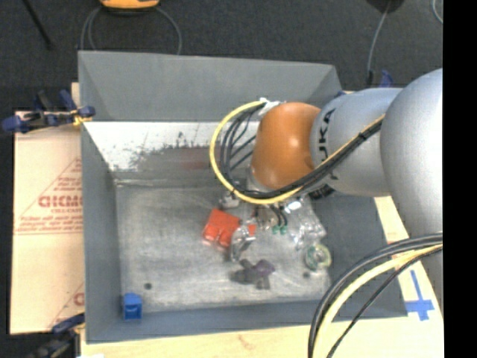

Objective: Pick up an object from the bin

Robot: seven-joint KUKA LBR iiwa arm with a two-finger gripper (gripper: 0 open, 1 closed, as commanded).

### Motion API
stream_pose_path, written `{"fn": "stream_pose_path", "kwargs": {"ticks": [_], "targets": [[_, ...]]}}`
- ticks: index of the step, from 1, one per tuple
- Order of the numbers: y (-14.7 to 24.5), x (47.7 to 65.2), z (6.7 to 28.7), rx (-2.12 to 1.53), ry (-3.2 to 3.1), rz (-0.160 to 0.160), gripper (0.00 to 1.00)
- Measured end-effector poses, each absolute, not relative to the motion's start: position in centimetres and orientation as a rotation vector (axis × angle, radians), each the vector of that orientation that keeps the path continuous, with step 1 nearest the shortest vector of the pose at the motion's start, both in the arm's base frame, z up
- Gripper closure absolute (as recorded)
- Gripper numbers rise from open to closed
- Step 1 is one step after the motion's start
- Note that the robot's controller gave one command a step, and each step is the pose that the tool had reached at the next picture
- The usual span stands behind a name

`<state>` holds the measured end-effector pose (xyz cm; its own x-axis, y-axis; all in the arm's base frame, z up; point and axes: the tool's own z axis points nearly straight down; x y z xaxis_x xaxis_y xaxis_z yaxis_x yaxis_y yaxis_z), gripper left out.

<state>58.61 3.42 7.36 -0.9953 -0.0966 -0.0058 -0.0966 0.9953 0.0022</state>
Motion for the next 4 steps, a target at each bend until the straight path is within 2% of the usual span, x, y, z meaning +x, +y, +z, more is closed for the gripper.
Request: {"fn": "stream_pose_path", "kwargs": {"ticks": [1,2,3,4], "targets": [[3.4,58.8,7.6,-0.150,3.129,0.004,0.00],[3.4,59.1,7.9,-0.146,3.121,0.004,1.00],[3.4,59.4,12.7,-0.140,3.130,0.002,1.00],[3.3,59.5,13.0,-0.135,3.132,0.003,1.00]]}}
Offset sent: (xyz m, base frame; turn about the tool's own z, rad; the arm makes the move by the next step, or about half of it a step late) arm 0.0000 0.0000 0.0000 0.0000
